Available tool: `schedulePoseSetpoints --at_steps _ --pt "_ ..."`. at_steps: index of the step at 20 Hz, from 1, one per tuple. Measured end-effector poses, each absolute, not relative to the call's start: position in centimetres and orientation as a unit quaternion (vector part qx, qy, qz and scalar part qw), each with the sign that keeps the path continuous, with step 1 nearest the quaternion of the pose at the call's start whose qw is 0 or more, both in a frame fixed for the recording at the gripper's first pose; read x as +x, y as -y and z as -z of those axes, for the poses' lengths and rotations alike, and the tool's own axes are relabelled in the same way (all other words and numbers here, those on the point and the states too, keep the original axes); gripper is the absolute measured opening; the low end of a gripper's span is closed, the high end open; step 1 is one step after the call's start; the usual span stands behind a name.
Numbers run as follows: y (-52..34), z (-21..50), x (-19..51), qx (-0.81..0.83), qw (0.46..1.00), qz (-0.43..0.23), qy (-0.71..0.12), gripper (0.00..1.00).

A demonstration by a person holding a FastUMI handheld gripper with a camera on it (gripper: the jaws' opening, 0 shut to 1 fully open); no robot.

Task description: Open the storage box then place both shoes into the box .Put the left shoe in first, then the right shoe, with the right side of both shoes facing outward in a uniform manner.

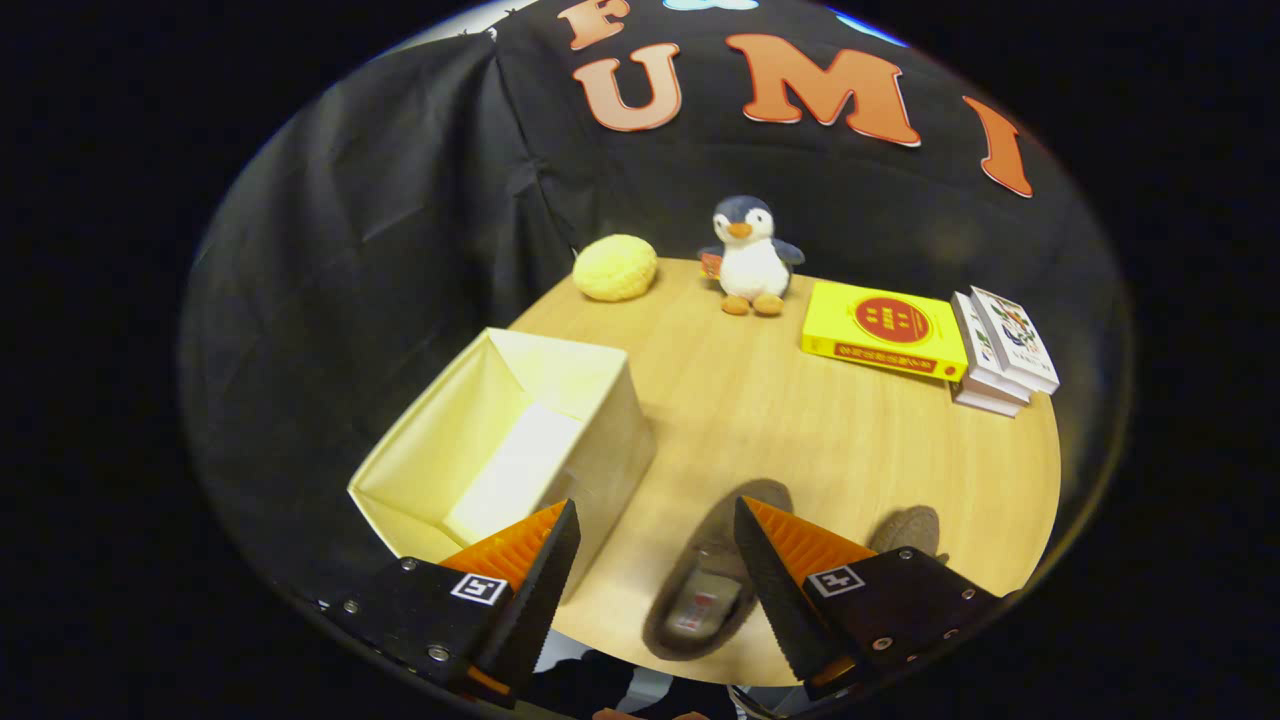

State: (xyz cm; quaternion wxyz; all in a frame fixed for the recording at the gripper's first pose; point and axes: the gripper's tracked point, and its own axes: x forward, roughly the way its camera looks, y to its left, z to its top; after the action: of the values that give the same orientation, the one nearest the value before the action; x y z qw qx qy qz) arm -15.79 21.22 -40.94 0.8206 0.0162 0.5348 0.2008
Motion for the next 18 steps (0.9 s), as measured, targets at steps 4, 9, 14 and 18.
schedulePoseSetpoints --at_steps 4,9,14,18 --pt "-18.0 45.3 -19.4 0.009 0.8 -0.175 -0.574 0.92" --pt "-16.7 49.8 -20.3 0.021 0.795 -0.154 -0.587 0.84" --pt "-15.9 53.4 -19.7 0.022 0.795 -0.14 -0.59 0.64" --pt "-16.2 54.5 -18.8 0.038 0.797 -0.125 -0.59 0.35"
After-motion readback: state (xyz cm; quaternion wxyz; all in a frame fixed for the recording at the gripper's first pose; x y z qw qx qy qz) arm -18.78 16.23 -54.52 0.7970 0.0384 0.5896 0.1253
